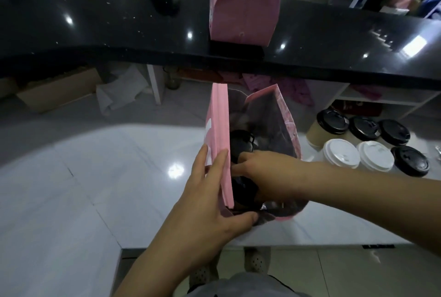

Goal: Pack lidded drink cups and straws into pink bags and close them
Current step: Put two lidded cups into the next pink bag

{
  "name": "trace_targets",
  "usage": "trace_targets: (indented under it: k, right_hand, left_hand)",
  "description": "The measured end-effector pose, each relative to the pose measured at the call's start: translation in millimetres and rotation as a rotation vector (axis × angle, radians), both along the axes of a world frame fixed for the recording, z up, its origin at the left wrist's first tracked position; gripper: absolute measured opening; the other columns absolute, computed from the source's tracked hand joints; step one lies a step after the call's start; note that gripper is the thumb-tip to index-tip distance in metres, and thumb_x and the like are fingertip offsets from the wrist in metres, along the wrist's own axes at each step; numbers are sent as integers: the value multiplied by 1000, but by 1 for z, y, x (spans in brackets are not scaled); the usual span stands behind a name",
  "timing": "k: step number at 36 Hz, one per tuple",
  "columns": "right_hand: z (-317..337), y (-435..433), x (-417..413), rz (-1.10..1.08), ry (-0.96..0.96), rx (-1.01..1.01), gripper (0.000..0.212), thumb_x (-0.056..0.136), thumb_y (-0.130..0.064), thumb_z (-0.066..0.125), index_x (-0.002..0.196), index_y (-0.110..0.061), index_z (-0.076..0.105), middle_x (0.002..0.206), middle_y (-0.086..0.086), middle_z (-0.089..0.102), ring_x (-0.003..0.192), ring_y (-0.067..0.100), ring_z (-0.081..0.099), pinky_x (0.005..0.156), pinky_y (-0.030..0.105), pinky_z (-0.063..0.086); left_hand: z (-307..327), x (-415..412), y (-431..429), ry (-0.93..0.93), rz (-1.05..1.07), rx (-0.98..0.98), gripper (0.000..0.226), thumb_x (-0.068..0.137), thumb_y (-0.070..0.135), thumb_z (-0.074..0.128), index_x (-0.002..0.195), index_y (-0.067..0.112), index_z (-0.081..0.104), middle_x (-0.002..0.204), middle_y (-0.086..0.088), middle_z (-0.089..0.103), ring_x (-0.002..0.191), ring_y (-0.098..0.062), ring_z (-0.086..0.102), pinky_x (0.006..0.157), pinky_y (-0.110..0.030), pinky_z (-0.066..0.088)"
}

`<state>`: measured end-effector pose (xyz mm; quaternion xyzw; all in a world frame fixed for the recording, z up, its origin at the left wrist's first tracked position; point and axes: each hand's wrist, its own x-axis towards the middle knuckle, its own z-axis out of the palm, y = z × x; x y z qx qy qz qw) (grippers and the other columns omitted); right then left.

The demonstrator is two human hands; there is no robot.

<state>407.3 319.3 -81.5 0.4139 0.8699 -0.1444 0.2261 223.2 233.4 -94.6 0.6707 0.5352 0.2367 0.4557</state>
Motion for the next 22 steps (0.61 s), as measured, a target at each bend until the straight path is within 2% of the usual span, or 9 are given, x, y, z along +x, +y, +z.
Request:
trace_targets:
  k: [4, 8, 12, 18, 22]
  right_hand:
    - [-1, 0, 3, -36, 12, -43, 64, 75, -24, 80, 132, -32, 53, 114, 2, 51, 98, 27, 57, 83, 44, 52]
    - [-9, -3, 1, -23, 9, -36, 65, 78, -25, 78, 136, -33, 50, 113, 3, 51, 100, 27, 55, 84, 43, 51]
    - [-11, -5, 2, -21, 25, -33, 73, 79, -25, 77, 143, -38, 44, 115, 3, 52, 101, 26, 54, 86, 42, 51]
    - [-3, -1, 1, -61, 15, -75, 64, 80, -27, 78, 139, -32, 52, 127, 2, 53, 109, 25, 57, 92, 43, 51]
    - [12, -3, 7, -92, 31, 13, 67, 84, -30, 73, 143, -42, 43, 132, -5, 52, 113, 23, 56, 89, 44, 53]
  left_hand:
    - [-1, -1, 2, -1, -2, -15, 112, 72, 60, 78, 148, 61, -4, 131, 56, -32, 143, -1, 29, 96, -13, 38]
    - [-1, -2, 3, -4, -15, -6, 110, 73, 60, 77, 149, 61, -3, 144, 50, -25, 146, -5, 26, 102, -21, 41]
    - [0, -2, 4, -24, -32, -20, 110, 72, 61, 77, 147, 63, -4, 147, 48, -23, 148, -6, 23, 110, -28, 43]
    - [0, 0, 6, -21, -51, 8, 103, 72, 68, 68, 142, 70, -9, 144, 49, -29, 145, 9, 3, 106, -17, 25]
    - [7, 1, 8, 31, -47, -17, 101, 76, 70, 65, 145, 67, -7, 148, 45, -27, 147, 5, -1, 115, -26, 26]
